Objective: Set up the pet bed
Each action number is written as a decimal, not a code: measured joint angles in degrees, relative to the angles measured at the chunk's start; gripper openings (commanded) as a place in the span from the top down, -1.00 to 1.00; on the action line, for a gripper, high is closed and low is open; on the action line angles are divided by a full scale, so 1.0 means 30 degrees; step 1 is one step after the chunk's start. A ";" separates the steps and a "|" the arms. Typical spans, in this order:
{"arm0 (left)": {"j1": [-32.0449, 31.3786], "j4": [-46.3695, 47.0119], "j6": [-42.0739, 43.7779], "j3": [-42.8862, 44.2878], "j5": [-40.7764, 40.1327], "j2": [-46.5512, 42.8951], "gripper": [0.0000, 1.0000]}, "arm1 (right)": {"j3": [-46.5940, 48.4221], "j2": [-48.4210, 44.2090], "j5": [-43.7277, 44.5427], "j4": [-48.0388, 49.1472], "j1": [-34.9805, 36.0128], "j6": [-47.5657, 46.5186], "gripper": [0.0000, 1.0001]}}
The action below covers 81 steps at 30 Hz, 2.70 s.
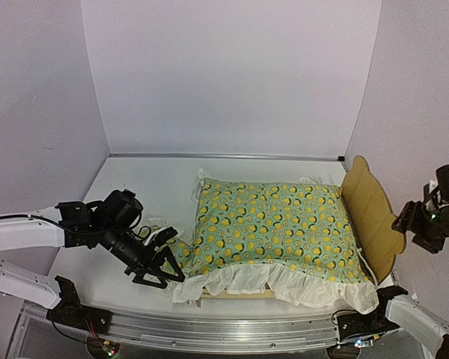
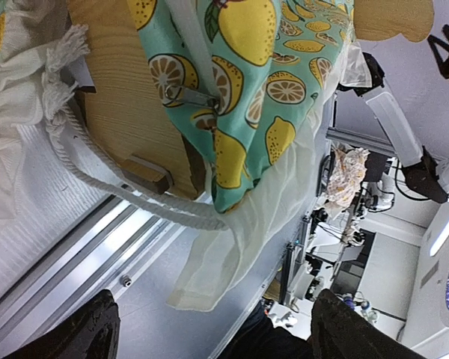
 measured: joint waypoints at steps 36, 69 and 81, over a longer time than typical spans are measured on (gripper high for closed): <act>0.5982 0.5581 0.1406 0.6965 -0.6477 1.0557 -0.91 | 0.2637 1.3005 -0.0051 1.1147 0.0102 -0.7023 1.00; 0.8021 0.4503 0.3155 0.5013 -0.5683 0.6951 -0.37 | 1.1234 1.7252 0.3636 0.8619 0.6943 -0.8969 -0.24; 0.7424 0.2601 0.3840 0.4823 -0.8327 0.6557 -0.80 | 0.3490 1.5832 0.3810 0.7774 1.1657 -0.6608 -0.02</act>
